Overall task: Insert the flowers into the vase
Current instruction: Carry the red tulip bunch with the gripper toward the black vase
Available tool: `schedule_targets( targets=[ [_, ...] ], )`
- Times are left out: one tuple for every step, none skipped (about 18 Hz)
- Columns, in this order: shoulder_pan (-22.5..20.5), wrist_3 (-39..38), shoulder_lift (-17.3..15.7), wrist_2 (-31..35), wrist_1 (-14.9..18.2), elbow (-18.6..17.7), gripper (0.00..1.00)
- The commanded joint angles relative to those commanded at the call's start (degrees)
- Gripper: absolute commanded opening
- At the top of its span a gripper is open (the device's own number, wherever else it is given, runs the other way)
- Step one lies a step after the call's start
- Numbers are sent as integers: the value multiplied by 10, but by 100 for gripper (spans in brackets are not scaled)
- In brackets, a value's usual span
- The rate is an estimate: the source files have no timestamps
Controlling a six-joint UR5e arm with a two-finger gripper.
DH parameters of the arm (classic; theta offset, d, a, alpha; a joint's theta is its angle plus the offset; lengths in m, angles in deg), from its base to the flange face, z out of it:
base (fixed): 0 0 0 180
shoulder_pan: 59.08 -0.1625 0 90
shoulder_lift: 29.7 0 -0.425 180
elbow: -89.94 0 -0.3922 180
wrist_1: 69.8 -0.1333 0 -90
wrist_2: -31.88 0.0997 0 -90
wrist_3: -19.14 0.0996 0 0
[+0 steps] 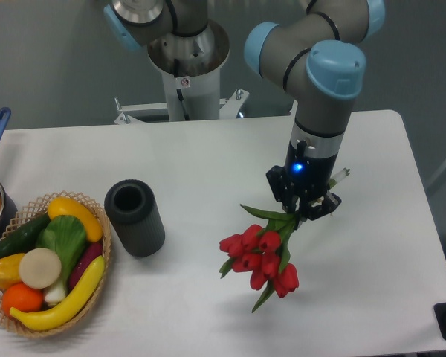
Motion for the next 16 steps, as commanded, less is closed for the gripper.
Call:
schedule_targets(
  targets=[
    [2,-10,-1,-5,-1,0,2],
    [4,-18,-1,-11,-1,2,2],
    [4,-25,-2,-17,-1,2,2],
    [4,-30,-4,-29,-1,0,2],
    [4,-34,-4,-47,-1,0,2],
    [4,-40,-5,-68,-1,0,2],
    [4,-47,-7,-86,-1,0,2],
    [6,-53,-8,-103,-5,0,2],
    [11,-55,-8,-110,-11,0,2],
    [17,-59,-8,-114,-12,0,1],
    [24,-64,-7,-120,-12,0,1],
    [29,-67,-7,-129,-12,0,1],
    [34,-68,-7,-144,-12,0,1],
    [38,-71,-6,-160,-12,-1,1],
    [40,-78,-5,-173,-12,-2,1],
    [44,-83,-5,-188,-12,-3,0]
  ],
)
